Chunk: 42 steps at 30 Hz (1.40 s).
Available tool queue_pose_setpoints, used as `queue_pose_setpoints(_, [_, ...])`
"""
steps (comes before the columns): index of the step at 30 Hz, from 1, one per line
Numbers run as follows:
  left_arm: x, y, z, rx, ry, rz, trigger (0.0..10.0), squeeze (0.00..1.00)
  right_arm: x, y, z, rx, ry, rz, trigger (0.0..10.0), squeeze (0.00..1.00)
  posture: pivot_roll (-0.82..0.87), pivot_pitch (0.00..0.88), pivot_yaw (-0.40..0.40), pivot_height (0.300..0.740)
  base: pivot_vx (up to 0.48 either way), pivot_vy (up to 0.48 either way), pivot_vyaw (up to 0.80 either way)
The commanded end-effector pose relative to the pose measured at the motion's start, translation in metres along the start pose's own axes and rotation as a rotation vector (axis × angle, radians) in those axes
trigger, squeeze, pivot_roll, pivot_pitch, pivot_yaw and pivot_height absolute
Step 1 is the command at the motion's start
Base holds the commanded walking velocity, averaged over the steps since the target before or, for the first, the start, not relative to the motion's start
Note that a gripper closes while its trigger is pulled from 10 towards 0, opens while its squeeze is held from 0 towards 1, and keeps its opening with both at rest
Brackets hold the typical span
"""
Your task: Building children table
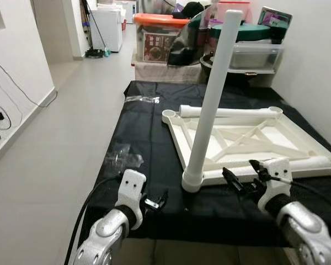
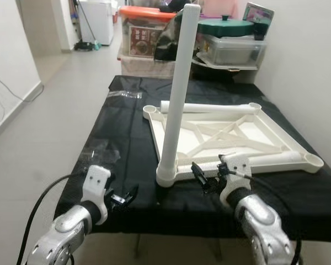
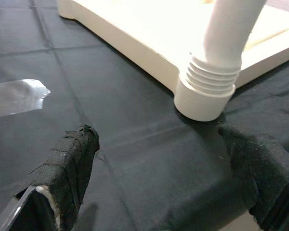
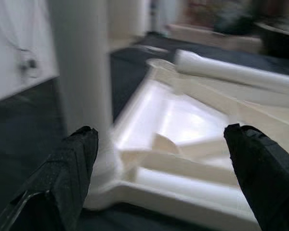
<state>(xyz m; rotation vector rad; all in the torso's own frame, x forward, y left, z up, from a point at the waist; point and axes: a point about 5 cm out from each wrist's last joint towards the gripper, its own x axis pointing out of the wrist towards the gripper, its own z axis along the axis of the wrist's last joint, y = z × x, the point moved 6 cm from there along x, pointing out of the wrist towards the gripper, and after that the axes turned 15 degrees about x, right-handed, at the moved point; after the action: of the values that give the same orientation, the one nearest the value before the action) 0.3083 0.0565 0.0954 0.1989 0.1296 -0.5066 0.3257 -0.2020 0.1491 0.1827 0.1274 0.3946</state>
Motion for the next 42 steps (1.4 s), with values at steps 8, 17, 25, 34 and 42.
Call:
queue_pose_setpoints(8, [-0.002,-0.014,0.006,0.035,-0.038,-0.083,10.0,0.0,0.035,0.016,0.017,0.029,0.07,0.286,10.0,0.0,0.11,0.0,-0.096,0.74,0.0,0.0,0.0])
queue_pose_setpoints(17, [-0.003,-0.013,0.005,0.032,-0.034,-0.076,10.0,0.0,0.056,0.033,0.029,0.032,0.072,0.413,10.0,0.0,0.11,0.0,-0.099,0.74,0.0,0.0,0.0])
queue_pose_setpoints(25, [-0.003,-0.013,0.006,0.035,-0.037,-0.08,10.0,0.0,0.08,0.057,0.046,0.058,0.047,0.559,10.0,0.0,0.13,0.0,-0.102,0.74,0.0,0.0,0.0])
queue_pose_setpoints(34, [-0.004,-0.013,0.006,0.039,-0.037,-0.074,10.0,0.0,0.086,0.068,0.052,0.117,0.061,0.669,6.8,0.0,0.14,0.0,-0.112,0.74,0.0,0.0,0.0])
queue_pose_setpoints(42, [-0.005,-0.012,0.006,0.044,-0.032,-0.067,10.0,0.0,0.087,0.077,0.048,0.157,0.076,0.744,0.0,0.0,0.16,0.0,-0.116,0.74,0.0,0.0,0.0])
